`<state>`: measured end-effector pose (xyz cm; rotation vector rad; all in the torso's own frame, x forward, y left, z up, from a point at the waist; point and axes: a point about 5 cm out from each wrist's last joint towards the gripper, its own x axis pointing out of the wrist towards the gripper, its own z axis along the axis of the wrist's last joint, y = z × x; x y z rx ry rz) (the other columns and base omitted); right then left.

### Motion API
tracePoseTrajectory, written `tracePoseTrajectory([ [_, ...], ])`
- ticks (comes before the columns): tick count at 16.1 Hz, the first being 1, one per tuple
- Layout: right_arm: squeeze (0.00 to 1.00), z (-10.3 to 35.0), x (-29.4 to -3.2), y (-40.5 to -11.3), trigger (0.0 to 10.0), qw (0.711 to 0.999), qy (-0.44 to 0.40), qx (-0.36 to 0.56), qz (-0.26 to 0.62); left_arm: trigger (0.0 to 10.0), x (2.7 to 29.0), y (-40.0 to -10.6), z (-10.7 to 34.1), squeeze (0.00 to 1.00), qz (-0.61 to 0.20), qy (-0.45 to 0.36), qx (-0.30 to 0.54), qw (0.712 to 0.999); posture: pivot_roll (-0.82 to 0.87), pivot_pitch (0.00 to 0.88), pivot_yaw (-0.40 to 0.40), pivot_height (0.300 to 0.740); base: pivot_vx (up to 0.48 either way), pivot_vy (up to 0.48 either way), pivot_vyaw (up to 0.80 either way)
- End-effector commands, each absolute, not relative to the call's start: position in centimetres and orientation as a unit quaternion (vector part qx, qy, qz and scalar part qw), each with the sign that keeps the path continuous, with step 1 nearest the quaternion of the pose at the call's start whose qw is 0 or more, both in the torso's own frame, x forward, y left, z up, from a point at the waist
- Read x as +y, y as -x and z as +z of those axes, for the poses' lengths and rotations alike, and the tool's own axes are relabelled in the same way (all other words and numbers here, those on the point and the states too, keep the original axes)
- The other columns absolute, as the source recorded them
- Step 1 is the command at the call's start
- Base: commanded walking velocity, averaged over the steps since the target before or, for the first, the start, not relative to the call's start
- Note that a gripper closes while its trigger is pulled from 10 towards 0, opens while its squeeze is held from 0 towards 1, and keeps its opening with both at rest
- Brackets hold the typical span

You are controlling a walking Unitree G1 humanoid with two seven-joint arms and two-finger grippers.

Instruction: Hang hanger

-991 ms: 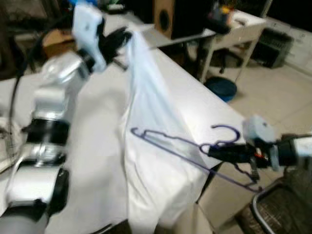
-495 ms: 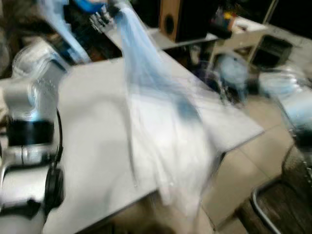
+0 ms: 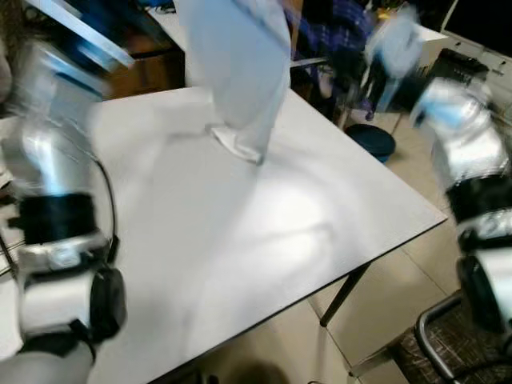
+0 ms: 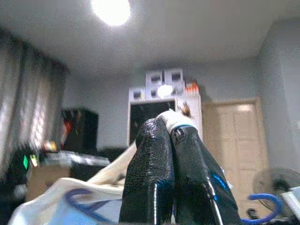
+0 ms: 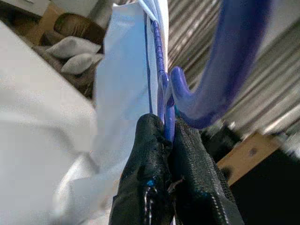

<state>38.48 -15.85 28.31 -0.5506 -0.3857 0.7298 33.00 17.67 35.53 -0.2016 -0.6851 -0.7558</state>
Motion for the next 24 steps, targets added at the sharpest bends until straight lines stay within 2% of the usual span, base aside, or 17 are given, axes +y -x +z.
tracePoseTrajectory([
  [1,0.00,26.9,-16.5,-37.8,10.0,0.872,0.272,-0.173,0.369,10.0,16.2,-32.9,34.2,0.00,-0.371,0.054,-0.288,0.881,-0.17,0.000,0.002,0.740,0.000,0.000,0.00],
  [2,0.00,23.8,-16.5,-36.6,10.0,0.858,0.273,-0.131,0.415,10.0,15.2,-33.4,31.2,0.00,-0.368,0.011,-0.216,0.904,-0.17,0.000,0.003,0.740,0.000,0.000,0.00],
  [3,0.00,20.2,-16.5,-34.4,10.0,0.839,0.265,-0.083,0.468,10.0,14.4,-34.3,27.5,0.00,-0.332,-0.044,-0.140,0.932,-0.17,0.000,0.004,0.740,0.000,0.000,0.00],
  [4,0.00,19.6,-16.4,-33.8,10.0,0.835,0.262,-0.076,0.478,10.0,14.3,-34.4,26.9,0.00,-0.325,-0.053,-0.131,0.935,-0.17,0.000,0.006,0.740,0.000,0.000,0.00],
  [5,0.00,17.5,-16.7,-31.6,10.0,0.823,0.264,-0.053,0.500,10.0,14.0,-35.0,26.2,0.00,-0.297,-0.045,-0.119,0.946,-0.17,0.000,0.007,0.740,0.000,0.000,0.00],
  [7,0.00,16.5,-17.2,-29.4,10.0,0.817,0.254,-0.030,0.516,10.0,13.8,-35.7,25.5,0.00,-0.285,-0.063,-0.106,0.951,-0.16,0.000,0.007,0.740,0.000,0.000,0.00],
  [9,0.00,17.1,-18.4,-26.6,10.0,0.819,0.260,-0.028,0.511,10.0,13.9,-36.7,23.9,0.00,-0.265,-0.114,-0.073,0.955,-0.17,0.000,0.019,0.740,0.000,0.000,0.00],
  [12,0.00,18.5,-19.8,-24.4,10.0,0.820,0.260,-0.013,0.509,10.0,14.4,-37.6,21.6,0.00,-0.254,-0.140,-0.027,0.957,-0.18,0.000,0.029,0.740,0.000,0.000,0.00],
  [15,0.00,21.4,-22.2,-20.9,10.0,0.830,0.254,0.014,0.496,10.0,16.2,-37.8,17.4,0.00,-0.245,-0.133,0.053,0.959,-0.18,0.000,0.030,0.740,0.000,0.000,0.00],
  [18,0.00,22.8,-23.4,-19.0,10.0,0.839,0.240,0.023,0.488,10.0,17.0,-37.2,14.7,0.00,-0.242,-0.110,0.092,0.959,-0.18,0.000,0.035,0.740,0.000,0.000,0.00],
  [19,0.00,23.7,-23.5,-19.1,10.0,0.850,0.231,0.005,0.474,10.0,16.9,-36.9,13.5,0.00,-0.247,-0.113,0.106,0.956,-0.19,0.000,0.040,0.740,0.000,0.000,0.00],
  [20,0.00,24.6,-23.8,-20.0,10.0,0.874,0.227,-0.017,0.429,10.0,16.3,-36.2,12.6,0.00,-0.271,-0.131,0.113,0.947,-0.19,0.000,0.045,0.740,0.000,0.000,0.00],
  [21,0.00,24.9,-24.2,-21.0,10.0,0.899,0.225,-0.022,0.375,10.0,15.3,-35.6,12.2,0.00,-0.303,-0.113,0.109,0.940,-0.20,0.000,0.045,0.740,0.000,0.000,0.00],
  [22,0.00,24.8,-24.2,-21.3,10.0,0.904,0.224,-0.019,0.362,10.0,14.7,-35.0,12.2,0.00,-0.332,-0.097,0.110,0.932,-0.19,0.000,0.041,0.740,0.000,0.000,0.00],
  [23,0.00,24.5,-24.2,-21.7,10.0,0.915,0.218,-0.013,0.340,10.0,13.8,-33.7,12.2,1.00,-0.393,-0.105,0.105,0.907,-0.20,0.000,0.039,0.740,0.000,0.000,0.00],
  [24,0.00,24.1,-24.1,-22.1,10.0,0.926,0.209,-0.010,0.315,10.0,13.0,-32.0,12.7,1.00,-0.447,-0.115,0.096,0.882,-0.20,0.000,0.039,0.740,0.000,0.000,0.00],
])
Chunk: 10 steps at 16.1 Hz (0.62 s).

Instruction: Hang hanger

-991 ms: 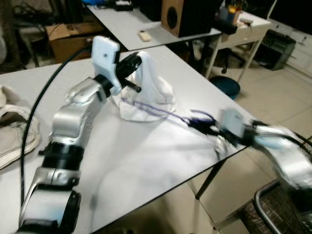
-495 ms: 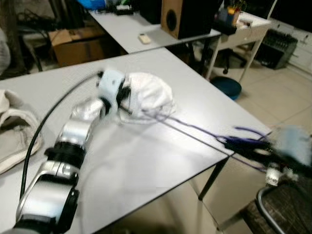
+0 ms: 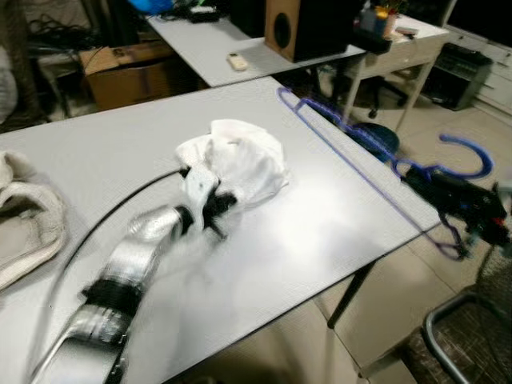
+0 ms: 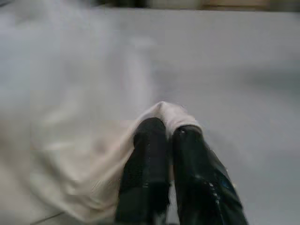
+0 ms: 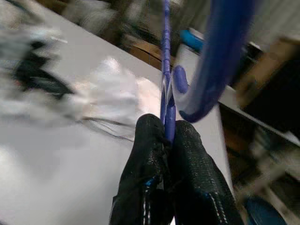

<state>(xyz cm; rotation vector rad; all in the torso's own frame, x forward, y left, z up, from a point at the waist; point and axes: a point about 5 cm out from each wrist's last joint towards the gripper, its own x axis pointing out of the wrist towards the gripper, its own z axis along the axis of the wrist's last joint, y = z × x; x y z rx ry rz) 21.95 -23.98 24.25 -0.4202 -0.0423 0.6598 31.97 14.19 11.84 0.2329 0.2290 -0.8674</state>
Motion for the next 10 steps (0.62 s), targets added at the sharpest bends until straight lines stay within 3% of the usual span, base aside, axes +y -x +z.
tracePoseTrajectory([
  [1,0.00,23.4,-24.3,-22.6,10.0,0.941,0.195,-0.002,0.275,10.0,13.0,-30.5,13.4,1.00,-0.478,-0.121,0.092,0.865,-0.18,0.000,0.021,0.740,0.000,0.000,0.00],
  [3,0.00,21.5,-23.5,-23.8,10.0,0.962,0.148,0.017,0.227,10.0,13.3,-28.2,15.5,1.00,-0.531,-0.130,0.078,0.833,-0.17,0.000,0.011,0.740,0.000,0.000,0.00],
  [7,0.00,20.1,-21.4,-24.5,10.0,0.973,0.080,0.028,0.213,10.0,12.4,-26.4,18.8,1.00,-0.601,-0.156,0.050,0.782,-0.14,0.000,-0.022,0.740,0.000,0.000,0.00],
  [9,0.00,20.4,-20.9,-24.8,10.0,0.978,0.066,0.018,0.196,10.0,13.3,-26.1,17.5,1.00,-0.589,-0.276,0.103,0.753,-0.15,0.000,-0.016,0.740,0.000,0.000,0.00],
  [10,0.00,20.6,-20.9,-24.9,10.0,0.980,0.061,0.014,0.187,10.0,13.5,-26.3,17.6,1.00,-0.569,-0.284,0.103,0.765,-0.15,0.000,-0.006,0.740,0.000,0.000,0.00],
])
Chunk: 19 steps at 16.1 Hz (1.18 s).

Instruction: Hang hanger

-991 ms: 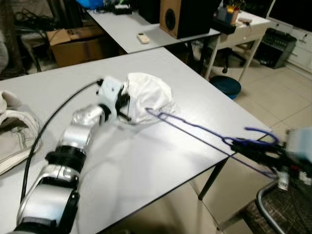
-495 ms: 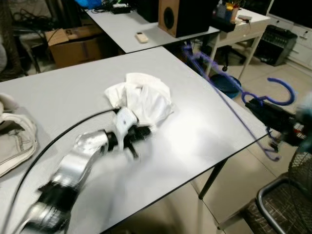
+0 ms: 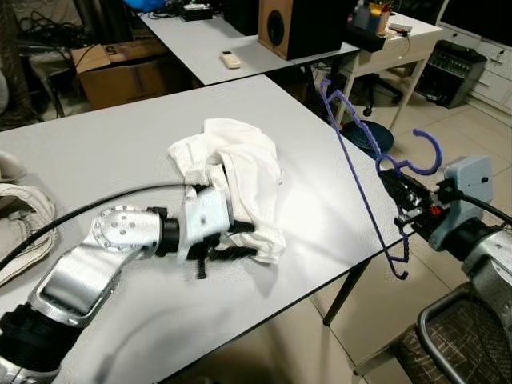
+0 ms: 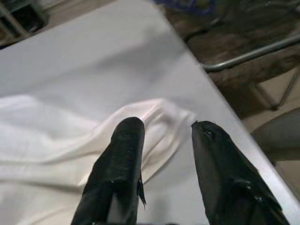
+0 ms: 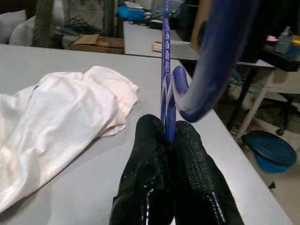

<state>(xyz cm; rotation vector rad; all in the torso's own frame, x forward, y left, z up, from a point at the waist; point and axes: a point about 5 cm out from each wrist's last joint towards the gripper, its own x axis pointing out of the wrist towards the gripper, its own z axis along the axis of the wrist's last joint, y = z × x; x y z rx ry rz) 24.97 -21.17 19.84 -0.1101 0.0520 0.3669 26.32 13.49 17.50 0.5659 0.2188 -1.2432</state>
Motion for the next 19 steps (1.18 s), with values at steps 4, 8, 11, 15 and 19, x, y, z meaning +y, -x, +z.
tracePoseTrajectory([
  [4,0.00,21.5,-19.0,-24.3,10.0,0.984,0.047,-0.030,0.171,10.0,15.8,-28.8,20.1,1.00,-0.380,-0.135,0.008,0.915,-0.16,0.000,0.005,0.740,0.000,0.000,0.00],
  [8,0.00,19.7,-16.6,-23.3,10.0,0.985,0.019,-0.021,0.172,10.0,18.3,-26.6,17.1,0.00,-0.174,-0.046,0.014,0.983,-0.15,0.000,-0.006,0.740,0.000,0.000,0.60],
  [11,0.00,18.9,-16.0,-23.0,10.0,0.988,0.007,-0.016,0.156,10.0,17.2,-25.3,16.3,0.00,-0.199,-0.043,0.025,0.979,-0.16,0.000,-0.010,0.740,0.000,0.000,0.80],
  [15,0.00,18.5,-14.7,-22.9,10.0,0.989,-0.004,-0.023,0.149,10.0,17.8,-26.1,16.2,0.00,-0.148,-0.024,0.023,0.988,-0.14,0.000,0.009,0.740,0.000,0.256,0.80],
  [19,0.00,17.4,-15.1,-23.6,10.0,0.993,0.036,0.010,0.113,10.0,17.5,-26.8,16.9,0.00,-0.151,-0.028,0.012,0.988,-0.14,0.000,0.011,0.740,0.000,0.296,0.00],
])
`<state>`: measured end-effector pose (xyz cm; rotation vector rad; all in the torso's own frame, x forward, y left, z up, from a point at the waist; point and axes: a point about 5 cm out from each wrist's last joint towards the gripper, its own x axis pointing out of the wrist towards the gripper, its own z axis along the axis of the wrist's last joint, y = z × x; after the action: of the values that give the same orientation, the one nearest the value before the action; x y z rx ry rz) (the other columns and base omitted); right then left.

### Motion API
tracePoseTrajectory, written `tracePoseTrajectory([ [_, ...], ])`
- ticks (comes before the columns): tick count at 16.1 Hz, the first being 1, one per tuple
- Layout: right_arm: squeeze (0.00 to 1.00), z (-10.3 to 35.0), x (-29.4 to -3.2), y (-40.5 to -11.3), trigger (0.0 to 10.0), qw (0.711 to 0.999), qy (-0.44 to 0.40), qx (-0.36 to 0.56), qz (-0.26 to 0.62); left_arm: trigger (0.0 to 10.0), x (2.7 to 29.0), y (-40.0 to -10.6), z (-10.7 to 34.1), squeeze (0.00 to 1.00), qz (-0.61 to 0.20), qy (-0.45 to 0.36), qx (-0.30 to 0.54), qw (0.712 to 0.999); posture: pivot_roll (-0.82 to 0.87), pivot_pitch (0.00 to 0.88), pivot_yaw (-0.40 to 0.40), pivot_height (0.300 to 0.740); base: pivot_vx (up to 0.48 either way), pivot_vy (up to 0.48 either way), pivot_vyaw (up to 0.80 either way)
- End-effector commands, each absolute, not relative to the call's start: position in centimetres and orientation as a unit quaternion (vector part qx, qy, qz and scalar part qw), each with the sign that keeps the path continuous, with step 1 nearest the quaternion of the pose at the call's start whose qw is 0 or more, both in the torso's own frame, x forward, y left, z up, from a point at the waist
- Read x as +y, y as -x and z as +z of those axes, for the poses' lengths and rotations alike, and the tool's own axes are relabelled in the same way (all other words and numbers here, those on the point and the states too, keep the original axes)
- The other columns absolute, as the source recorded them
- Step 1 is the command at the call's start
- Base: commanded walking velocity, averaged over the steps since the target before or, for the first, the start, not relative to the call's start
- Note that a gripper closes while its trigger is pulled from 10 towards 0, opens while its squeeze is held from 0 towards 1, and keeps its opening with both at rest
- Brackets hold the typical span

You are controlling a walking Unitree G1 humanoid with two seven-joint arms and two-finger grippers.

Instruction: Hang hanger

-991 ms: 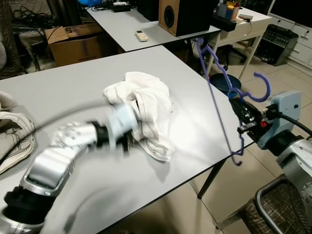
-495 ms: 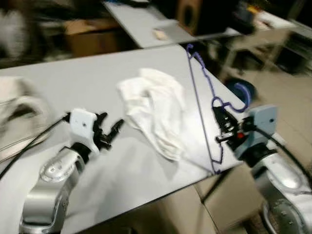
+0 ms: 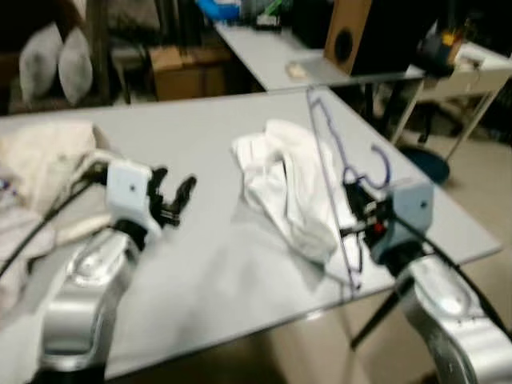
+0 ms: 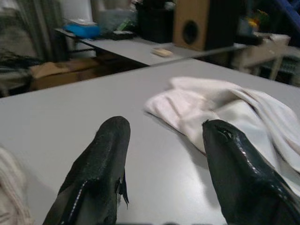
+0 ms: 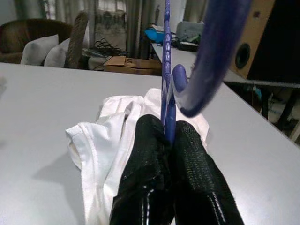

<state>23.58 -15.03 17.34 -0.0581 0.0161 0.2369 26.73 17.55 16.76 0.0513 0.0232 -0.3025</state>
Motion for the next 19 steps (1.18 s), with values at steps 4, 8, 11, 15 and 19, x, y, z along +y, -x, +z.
tracePoseTrajectory([
  [4,0.00,17.9,-15.7,-22.6,10.0,0.995,-0.032,-0.005,0.093,10.0,16.8,-27.1,16.4,0.00,-0.158,-0.029,0.022,0.987,-0.16,0.000,0.028,0.740,0.000,0.314,0.00],
  [8,0.00,17.7,-15.8,-22.7,10.0,0.996,-0.014,-0.003,0.088,10.0,16.8,-27.2,16.6,0.00,-0.160,-0.027,0.020,0.987,-0.17,0.000,0.039,0.740,0.000,0.316,0.00],
  [11,0.00,17.4,-15.5,-22.8,10.0,0.997,0.004,-0.007,0.083,10.0,16.7,-27.8,16.5,0.00,-0.162,-0.032,0.016,0.986,-0.18,0.000,0.041,0.740,0.000,0.319,0.00],
  [15,0.00,17.5,-15.1,-22.7,10.0,0.995,-0.017,-0.009,0.100,10.0,16.2,-27.9,16.5,0.00,-0.173,-0.031,0.015,0.984,-0.18,0.000,0.045,0.740,0.000,0.320,0.00],
  [19,0.00,16.9,-14.9,-23.0,10.0,0.994,-0.012,-0.003,0.112,10.0,16.7,-27.6,16.5,0.00,-0.162,-0.036,0.014,0.986,-0.15,0.000,0.022,0.740,0.000,0.322,0.00],
])
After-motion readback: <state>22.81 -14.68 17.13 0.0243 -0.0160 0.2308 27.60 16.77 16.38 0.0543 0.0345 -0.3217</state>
